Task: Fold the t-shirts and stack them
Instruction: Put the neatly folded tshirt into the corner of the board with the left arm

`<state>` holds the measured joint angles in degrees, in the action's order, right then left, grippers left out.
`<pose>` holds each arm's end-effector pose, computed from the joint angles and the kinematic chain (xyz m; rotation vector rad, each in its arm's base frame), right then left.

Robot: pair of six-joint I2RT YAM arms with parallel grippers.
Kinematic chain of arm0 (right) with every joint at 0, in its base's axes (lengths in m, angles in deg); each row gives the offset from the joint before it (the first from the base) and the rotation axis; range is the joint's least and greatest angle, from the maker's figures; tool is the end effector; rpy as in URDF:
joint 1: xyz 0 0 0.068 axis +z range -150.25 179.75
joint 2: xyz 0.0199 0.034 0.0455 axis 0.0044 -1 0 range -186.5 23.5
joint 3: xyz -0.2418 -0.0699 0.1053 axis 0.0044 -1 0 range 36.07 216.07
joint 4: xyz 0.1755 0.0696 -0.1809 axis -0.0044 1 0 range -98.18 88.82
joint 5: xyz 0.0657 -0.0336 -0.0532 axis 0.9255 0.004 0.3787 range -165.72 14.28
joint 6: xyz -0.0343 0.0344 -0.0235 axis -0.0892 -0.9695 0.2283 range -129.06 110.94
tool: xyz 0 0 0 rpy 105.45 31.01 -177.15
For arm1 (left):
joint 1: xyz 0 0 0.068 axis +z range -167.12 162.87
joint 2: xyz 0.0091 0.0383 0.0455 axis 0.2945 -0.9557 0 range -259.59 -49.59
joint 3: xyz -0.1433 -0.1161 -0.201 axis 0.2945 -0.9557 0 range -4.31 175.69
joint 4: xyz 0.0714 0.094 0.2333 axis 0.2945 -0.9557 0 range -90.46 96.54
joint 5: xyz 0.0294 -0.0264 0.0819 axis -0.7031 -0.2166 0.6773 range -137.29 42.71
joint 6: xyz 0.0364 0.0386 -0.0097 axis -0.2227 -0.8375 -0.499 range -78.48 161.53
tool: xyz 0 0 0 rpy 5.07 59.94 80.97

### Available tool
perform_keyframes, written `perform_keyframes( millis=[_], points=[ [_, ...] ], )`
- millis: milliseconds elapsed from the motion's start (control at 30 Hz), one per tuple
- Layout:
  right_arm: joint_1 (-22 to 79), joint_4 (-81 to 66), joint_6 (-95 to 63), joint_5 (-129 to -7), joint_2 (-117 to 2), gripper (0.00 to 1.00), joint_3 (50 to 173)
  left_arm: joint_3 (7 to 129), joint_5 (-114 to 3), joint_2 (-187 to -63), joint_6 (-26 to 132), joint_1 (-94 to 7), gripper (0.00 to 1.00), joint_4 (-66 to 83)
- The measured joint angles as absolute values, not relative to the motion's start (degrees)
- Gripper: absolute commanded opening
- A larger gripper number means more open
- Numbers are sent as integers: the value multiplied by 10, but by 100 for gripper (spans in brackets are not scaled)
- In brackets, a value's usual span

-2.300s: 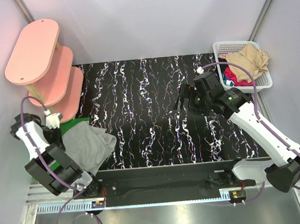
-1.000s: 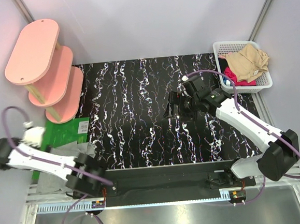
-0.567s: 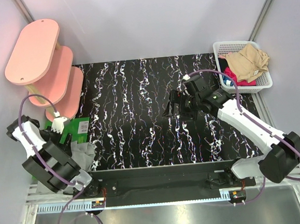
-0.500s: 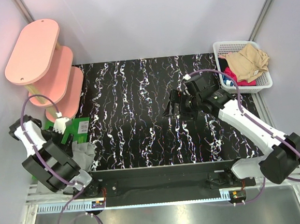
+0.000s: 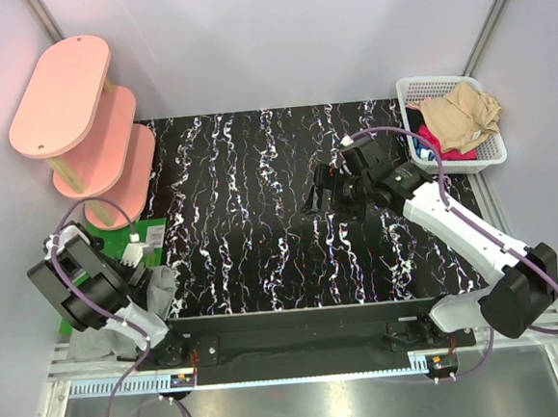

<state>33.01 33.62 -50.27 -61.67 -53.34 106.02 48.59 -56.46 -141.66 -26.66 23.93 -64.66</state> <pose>0.2312 0.1620 0.3191 0.0594 2.5850 0.8426 0.1691 0.1399 0.1667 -0.6638 -2.9363 0.5803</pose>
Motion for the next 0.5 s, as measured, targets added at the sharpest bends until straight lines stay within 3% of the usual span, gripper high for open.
perform_keyframes(
  millis=[500],
  points=[
    [330,336,-507,-617,-547,100,1067,584,-578,-1510,-183,231,92,-665]
  ],
)
